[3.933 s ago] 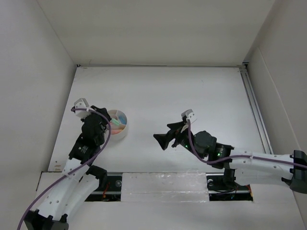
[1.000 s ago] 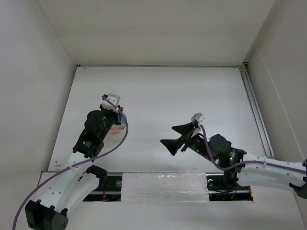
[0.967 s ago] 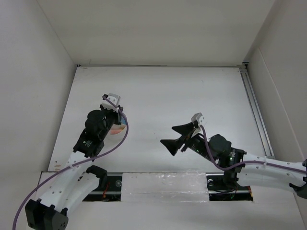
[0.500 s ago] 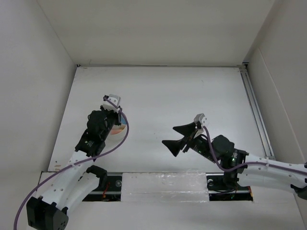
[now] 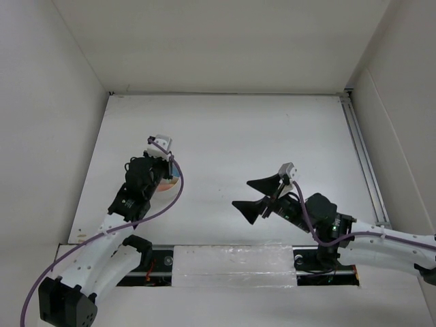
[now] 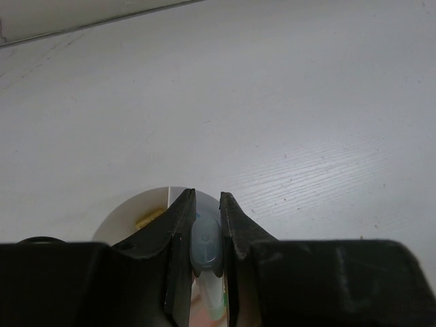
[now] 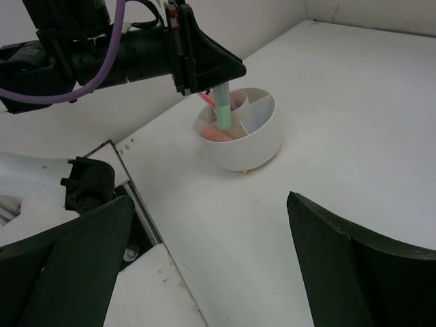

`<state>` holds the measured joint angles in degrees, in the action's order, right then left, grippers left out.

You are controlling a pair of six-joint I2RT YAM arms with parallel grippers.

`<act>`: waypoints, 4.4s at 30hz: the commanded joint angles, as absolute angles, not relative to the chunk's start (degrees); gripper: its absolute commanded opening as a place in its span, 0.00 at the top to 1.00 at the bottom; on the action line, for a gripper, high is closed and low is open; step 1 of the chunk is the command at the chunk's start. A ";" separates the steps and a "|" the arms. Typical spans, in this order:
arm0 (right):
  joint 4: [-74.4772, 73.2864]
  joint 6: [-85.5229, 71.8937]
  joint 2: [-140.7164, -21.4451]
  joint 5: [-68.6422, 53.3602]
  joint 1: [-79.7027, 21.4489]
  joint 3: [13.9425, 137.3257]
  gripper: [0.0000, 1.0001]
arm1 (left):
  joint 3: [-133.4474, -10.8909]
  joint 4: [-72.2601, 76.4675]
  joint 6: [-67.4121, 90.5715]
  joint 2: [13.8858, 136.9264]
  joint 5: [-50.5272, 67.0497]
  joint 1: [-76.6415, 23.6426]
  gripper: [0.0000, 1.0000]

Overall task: Sort the stationery into containers
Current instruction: Place the pen in the storage box, then reset both arms

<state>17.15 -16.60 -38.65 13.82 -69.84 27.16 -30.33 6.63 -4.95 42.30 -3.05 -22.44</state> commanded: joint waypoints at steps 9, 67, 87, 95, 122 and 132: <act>19.86 -15.21 -36.12 13.54 -70.22 25.76 0.00 | -29.53 8.88 -3.43 44.82 0.79 -22.59 1.00; 19.34 -15.21 -36.30 11.43 -70.22 26.28 0.00 | -29.96 5.54 -3.96 39.56 -3.16 -22.59 0.42; -10.43 -20.99 -38.67 29.78 -70.22 45.51 0.00 | -44.21 -15.90 18.27 19.36 -24.78 -22.59 0.00; -34.77 -26.71 -35.78 39.90 -70.22 57.82 0.00 | -44.74 -23.27 23.03 1.51 -33.30 -22.59 0.00; -56.33 -32.96 -19.86 49.48 -70.22 65.65 0.00 | -44.82 -21.79 24.24 -14.33 -33.54 -19.95 0.00; -56.95 -32.43 -19.86 50.62 -70.22 66.18 0.00 | -47.54 -34.87 44.27 -13.27 -52.98 -19.95 0.00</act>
<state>-56.64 -32.82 -20.25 48.49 -69.84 64.16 -44.99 -29.63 34.87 0.12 -44.38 -20.14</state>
